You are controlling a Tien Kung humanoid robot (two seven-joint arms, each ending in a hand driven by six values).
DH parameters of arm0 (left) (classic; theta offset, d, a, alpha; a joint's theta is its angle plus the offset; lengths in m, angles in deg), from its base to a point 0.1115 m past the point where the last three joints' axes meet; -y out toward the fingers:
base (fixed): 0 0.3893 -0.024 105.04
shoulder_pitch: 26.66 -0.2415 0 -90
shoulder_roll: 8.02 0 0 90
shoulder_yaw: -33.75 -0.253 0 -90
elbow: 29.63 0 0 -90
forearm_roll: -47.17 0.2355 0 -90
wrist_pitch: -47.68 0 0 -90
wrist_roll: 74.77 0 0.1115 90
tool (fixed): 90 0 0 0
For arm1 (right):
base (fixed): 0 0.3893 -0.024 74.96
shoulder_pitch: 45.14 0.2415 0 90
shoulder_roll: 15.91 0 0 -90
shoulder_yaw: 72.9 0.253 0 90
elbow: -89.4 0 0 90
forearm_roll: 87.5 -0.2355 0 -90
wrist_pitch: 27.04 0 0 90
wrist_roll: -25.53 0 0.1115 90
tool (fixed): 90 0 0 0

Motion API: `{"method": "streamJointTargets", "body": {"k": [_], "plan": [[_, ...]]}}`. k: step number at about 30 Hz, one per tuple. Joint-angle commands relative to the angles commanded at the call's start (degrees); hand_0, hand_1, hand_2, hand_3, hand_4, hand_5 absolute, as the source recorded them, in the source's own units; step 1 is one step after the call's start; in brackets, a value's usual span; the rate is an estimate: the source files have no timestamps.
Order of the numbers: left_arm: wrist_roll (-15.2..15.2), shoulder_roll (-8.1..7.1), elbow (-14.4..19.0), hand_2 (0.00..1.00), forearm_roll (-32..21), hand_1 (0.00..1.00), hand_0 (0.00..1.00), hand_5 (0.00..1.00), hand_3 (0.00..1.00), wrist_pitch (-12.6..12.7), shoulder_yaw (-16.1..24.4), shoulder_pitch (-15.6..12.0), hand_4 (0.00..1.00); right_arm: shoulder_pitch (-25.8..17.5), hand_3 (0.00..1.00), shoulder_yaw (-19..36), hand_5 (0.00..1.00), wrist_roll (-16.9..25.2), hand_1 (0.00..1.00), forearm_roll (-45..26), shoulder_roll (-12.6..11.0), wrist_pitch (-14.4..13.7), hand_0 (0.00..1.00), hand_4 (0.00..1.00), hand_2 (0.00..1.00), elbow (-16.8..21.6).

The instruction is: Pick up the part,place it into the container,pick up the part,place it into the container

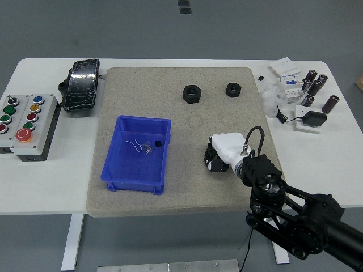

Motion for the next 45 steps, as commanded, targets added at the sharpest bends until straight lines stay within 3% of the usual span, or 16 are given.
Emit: {"method": "streamJointTargets", "body": {"k": [7, 13, 23, 24, 29, 30, 35, 36, 38, 45], "plan": [[0.00, 0.00, 0.00, 0.545, 0.03, 0.558, 0.616, 0.295, 0.635, 0.01, 0.02, -0.02, 0.700, 0.47, 0.449, -0.26, 0.319, 0.52, 0.341, 0.38, -0.25, -1.08, 0.185, 0.432, 0.372, -0.37], [0.04, -0.03, 0.00, 0.545, 0.37, 0.558, 0.615, 0.295, 0.635, -0.02, 0.27, 0.02, 0.699, 3.93, 0.445, -1.41, 0.324, 1.34, 0.350, -0.69, 0.43, -2.17, 0.185, 0.428, 0.371, 0.98], [0.11, -0.23, 0.00, 0.545, 1.08, 0.558, 0.615, 0.295, 0.635, -0.21, 0.52, 0.29, 0.699, 14.69, 0.446, -10.07, 0.323, 8.41, 0.358, -11.38, 6.49, -9.42, 0.181, 0.427, 0.381, 1.13], [0.12, -0.26, 0.00, 0.545, 1.15, 0.558, 0.615, 0.295, 0.635, -0.23, 0.55, 0.30, 0.699, 15.58, 0.632, -11.08, 0.338, 9.30, 0.513, -12.25, 6.85, -10.07, 0.324, 0.494, 0.602, 0.99], [0.16, -0.42, 0.00, 0.545, 1.41, 0.558, 0.615, 0.295, 0.635, -0.26, 0.70, 0.33, 0.699, 18.69, 0.632, -15.34, 0.338, 12.92, 0.513, -14.93, 8.22, -8.96, 0.324, 0.494, 0.602, -0.45], [0.17, -0.44, 0.00, 0.545, 1.47, 0.558, 0.615, 0.295, 0.635, -0.26, 0.74, 0.33, 0.699, 19.00, 0.696, -15.81, 0.317, 13.23, 0.730, -14.91, 8.36, -8.40, 0.624, 0.679, 0.754, -0.73], [0.22, -0.50, 0.00, 0.545, 1.78, 0.558, 0.615, 0.295, 0.635, -0.26, 0.98, 0.28, 0.699, 19.43, 0.696, -17.12, 0.317, 13.45, 0.730, -12.61, 8.55, -6.16, 0.624, 0.679, 0.754, -1.64], [0.22, -0.50, 0.00, 0.545, 1.82, 0.558, 0.616, 0.295, 0.635, -0.27, 1.00, 0.27, 0.699, 19.32, 0.757, -17.20, 0.306, 13.32, 0.784, -11.93, 8.58, -5.78, 0.700, 0.734, 0.807, -1.78], [0.22, -0.49, 0.00, 0.545, 1.85, 0.558, 0.616, 0.295, 0.635, -0.28, 1.00, 0.26, 0.699, 19.07, 0.757, -17.13, 0.306, 13.09, 0.784, -10.89, 8.60, -5.26, 0.700, 0.734, 0.807, -1.86], [0.13, -0.46, 0.00, 0.544, 1.79, 0.558, 0.615, 0.295, 0.635, -0.30, 0.91, 0.38, 0.699, 17.49, 0.761, -14.31, 0.303, 13.27, 0.777, -9.85, 8.09, -5.90, 0.693, 0.759, 0.801, -0.84]]}}
